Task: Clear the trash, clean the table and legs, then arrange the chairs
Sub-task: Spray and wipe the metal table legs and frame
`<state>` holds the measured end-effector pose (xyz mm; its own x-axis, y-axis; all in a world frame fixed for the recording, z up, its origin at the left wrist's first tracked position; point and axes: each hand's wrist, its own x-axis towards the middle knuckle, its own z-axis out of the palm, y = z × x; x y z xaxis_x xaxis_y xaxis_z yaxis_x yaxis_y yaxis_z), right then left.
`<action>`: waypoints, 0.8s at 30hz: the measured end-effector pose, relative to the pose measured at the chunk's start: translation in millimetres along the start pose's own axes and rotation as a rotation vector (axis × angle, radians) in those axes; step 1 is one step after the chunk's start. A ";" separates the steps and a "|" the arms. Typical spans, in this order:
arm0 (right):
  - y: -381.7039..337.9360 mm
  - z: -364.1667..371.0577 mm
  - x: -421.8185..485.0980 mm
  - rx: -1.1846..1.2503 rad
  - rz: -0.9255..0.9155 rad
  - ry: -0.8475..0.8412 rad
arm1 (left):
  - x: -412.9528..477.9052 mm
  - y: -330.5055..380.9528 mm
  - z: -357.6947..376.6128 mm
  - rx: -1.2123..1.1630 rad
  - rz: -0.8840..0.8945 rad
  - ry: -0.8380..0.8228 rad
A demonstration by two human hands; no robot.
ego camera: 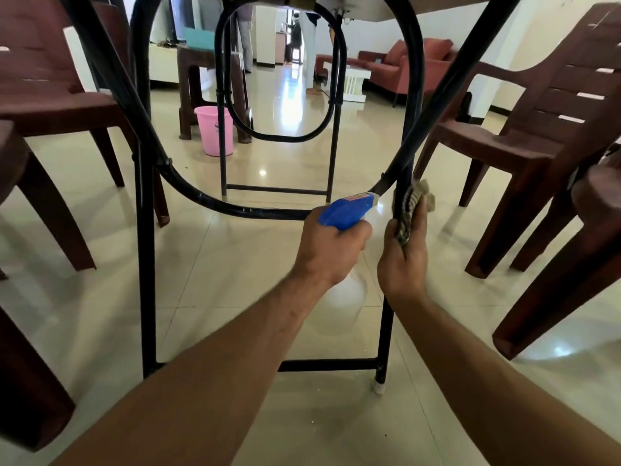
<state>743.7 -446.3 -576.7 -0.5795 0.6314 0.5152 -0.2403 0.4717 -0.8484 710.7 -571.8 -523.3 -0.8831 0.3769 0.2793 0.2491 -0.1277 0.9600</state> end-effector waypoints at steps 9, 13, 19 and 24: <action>-10.2 15.2 13.0 0.016 0.042 0.050 | 3.4 23.1 -2.2 -0.061 0.127 0.061; -31.4 9.8 22.4 0.056 -0.023 0.056 | 3.1 26.4 -2.5 -0.094 0.106 0.076; -64.1 12.2 58.3 -0.378 -0.557 0.142 | -3.4 16.3 -13.0 -0.106 0.028 0.058; -31.7 -22.7 52.4 -1.169 -0.747 -0.071 | -1.6 1.4 -24.6 -0.022 0.006 0.071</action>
<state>738.6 -414.1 -520.0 -0.6500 -0.0120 0.7599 0.2557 0.9381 0.2335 702.7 -595.2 -522.9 -0.9079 0.3097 0.2824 0.2465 -0.1503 0.9574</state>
